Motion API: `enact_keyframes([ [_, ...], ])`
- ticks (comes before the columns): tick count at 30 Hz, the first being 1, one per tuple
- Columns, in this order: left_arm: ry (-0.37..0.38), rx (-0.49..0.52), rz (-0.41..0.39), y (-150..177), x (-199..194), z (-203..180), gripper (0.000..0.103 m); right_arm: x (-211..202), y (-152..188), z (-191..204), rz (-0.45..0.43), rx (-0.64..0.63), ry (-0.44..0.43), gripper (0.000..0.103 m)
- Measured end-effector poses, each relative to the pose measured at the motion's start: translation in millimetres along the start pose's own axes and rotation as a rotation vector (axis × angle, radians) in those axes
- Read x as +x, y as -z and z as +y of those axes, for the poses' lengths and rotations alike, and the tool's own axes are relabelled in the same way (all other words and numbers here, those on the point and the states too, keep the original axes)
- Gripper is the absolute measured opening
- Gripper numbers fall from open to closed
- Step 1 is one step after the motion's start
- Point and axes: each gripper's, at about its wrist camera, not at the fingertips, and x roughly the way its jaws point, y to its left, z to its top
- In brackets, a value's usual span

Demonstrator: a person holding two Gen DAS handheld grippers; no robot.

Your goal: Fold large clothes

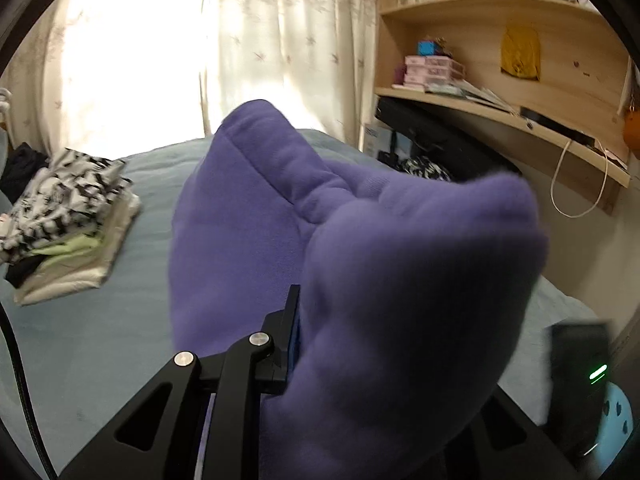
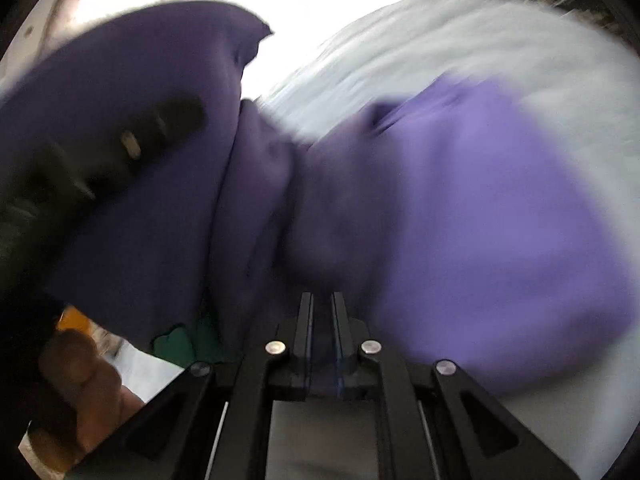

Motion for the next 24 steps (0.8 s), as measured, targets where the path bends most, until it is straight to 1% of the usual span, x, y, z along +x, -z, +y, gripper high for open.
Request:
enact_keyframes([
  [2, 0.017, 0.012, 0.028, 2.6, 13.7, -16.9, 0.017, -22.5, -4.1, -19.6, -0.074, 0.032, 0.073, 0.008],
  [5, 0.041, 0.062, 0.073, 13.8, 30.5, -47.0, 0.017, -53.5, -7.8, -55.3, -0.189, 0.108, 0.179, 0.008],
  [8, 0.049, 0.127, 0.120, 31.0, 48.9, -70.3, 0.017, -66.0, -6.5, -85.5, -0.240, 0.196, 0.227, 0.008],
  [11, 0.039, 0.170, 0.158, 45.7, 66.1, -85.7, 0.017, -58.9, -1.7, -103.4, -0.224, 0.267, 0.223, 0.008],
  [13, 0.036, 0.179, 0.169, 50.2, 71.5, -91.4, 0.017, -52.7, -0.5, -108.2, -0.206, 0.278, 0.231, 0.008],
  [16, 0.031, 0.210, 0.152, 55.4, 71.3, -100.7, 0.017, -50.2, -0.1, -112.5, -0.209, 0.281, 0.226, 0.008],
  [21, 0.013, 0.282, 0.138, 67.4, 79.6, -101.5, 0.018, -47.2, 2.4, -117.5, -0.197, 0.290, 0.226, 0.008],
  [24, 0.012, 0.307, 0.134, 68.6, 82.0, -106.3, 0.020, -50.5, 4.9, -118.3, -0.193, 0.293, 0.227, 0.008],
])
